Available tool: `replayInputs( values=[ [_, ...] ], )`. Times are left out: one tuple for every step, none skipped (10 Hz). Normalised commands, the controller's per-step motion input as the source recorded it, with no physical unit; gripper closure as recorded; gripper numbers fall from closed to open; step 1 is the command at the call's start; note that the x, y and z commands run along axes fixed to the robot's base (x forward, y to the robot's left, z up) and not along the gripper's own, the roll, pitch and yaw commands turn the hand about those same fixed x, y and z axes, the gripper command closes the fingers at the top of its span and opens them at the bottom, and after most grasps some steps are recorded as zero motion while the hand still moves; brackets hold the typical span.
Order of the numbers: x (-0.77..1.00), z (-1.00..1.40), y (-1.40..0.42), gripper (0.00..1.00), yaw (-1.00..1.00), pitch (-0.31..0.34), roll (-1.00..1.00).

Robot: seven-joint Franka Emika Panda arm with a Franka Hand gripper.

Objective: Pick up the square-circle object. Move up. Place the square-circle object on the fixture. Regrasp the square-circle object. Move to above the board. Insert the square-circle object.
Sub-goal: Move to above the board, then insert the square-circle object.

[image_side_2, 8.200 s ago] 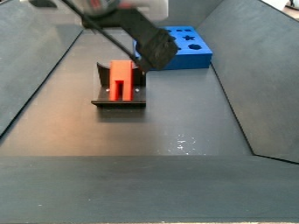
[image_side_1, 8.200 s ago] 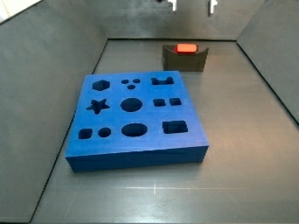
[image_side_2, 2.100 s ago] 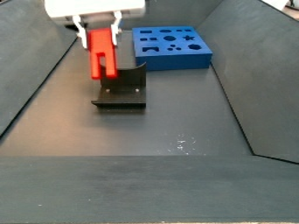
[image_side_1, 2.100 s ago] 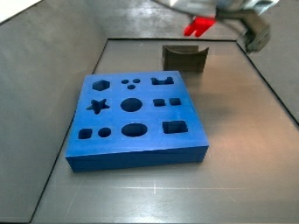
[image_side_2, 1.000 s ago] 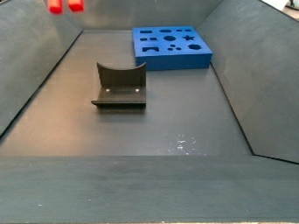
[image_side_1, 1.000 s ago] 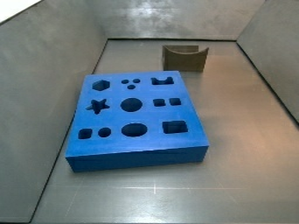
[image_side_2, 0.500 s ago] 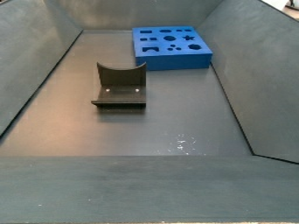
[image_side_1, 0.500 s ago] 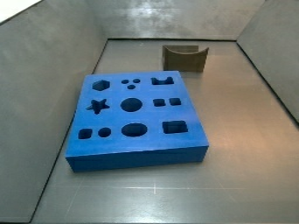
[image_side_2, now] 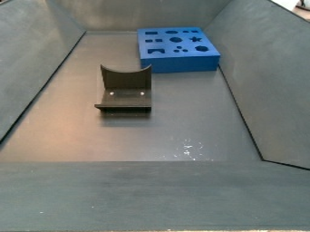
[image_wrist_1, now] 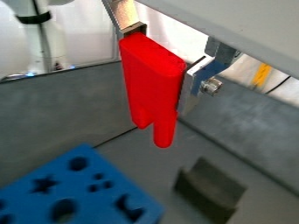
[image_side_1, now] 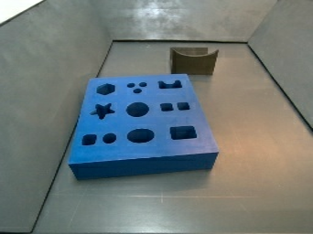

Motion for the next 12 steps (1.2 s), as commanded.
replayInputs(
  values=[
    [-1.0, 0.14, -0.73, 1.0, -0.1, -0.314, -1.0],
    [-0.78, 0.1, -0.48, 1.0, -0.08, -0.337, -0.92],
    [-0.56, 0.06, -0.29, 1.0, -0.07, -0.284, -0.73],
    [-0.32, 0.03, -0.13, 1.0, -0.04, -0.194, -0.49],
    [-0.19, 0.02, -0.08, 1.0, -0.03, -0.123, -0.33],
    [-0.01, -0.09, 0.0, 1.0, 0.0, 0.0, -0.05],
    [-0.05, 0.0, 0.0, 1.0, 0.0, 0.0, 0.0],
    [-0.02, 0.0, -0.03, 1.0, 0.0, -0.03, 0.01],
    [0.0, 0.0, -0.02, 1.0, 0.0, 0.0, 0.0],
    [-0.01, -0.79, -0.26, 1.0, 0.73, 0.086, 0.0],
    [0.0, -0.72, -0.25, 1.0, 0.82, 0.173, 0.0],
    [0.0, -0.69, -0.24, 1.0, 0.82, 0.16, 0.0]
  ],
)
